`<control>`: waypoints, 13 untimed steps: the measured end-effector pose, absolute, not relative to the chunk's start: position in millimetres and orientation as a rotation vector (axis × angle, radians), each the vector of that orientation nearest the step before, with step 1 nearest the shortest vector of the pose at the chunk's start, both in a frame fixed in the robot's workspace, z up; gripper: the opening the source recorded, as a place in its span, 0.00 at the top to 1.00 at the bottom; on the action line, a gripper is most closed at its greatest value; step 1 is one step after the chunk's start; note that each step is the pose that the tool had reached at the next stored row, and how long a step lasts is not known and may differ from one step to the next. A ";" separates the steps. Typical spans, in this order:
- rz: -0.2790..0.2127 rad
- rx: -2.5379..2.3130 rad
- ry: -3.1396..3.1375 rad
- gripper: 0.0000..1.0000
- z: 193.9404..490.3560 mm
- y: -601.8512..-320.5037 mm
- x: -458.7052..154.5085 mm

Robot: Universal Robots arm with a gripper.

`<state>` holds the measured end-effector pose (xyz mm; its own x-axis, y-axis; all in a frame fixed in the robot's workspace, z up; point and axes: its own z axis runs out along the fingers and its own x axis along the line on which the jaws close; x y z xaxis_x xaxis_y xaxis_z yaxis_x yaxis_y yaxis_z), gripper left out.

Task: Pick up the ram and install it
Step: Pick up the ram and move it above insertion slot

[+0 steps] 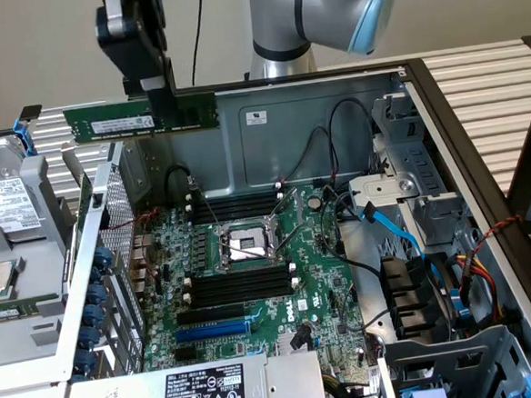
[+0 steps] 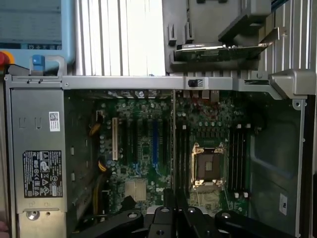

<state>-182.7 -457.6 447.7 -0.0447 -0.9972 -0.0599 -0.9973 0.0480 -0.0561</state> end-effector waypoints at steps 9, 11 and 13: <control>-0.004 -2.119 2.219 0.88 440.2 -437.0 -157.8; -0.009 -2.121 2.222 0.88 437.7 -431.9 -153.5; -0.014 -2.124 2.224 0.88 435.3 -427.1 -149.7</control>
<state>-149.7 -427.1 435.3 -0.0449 -0.9981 -0.0418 -0.9975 0.0471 -0.0525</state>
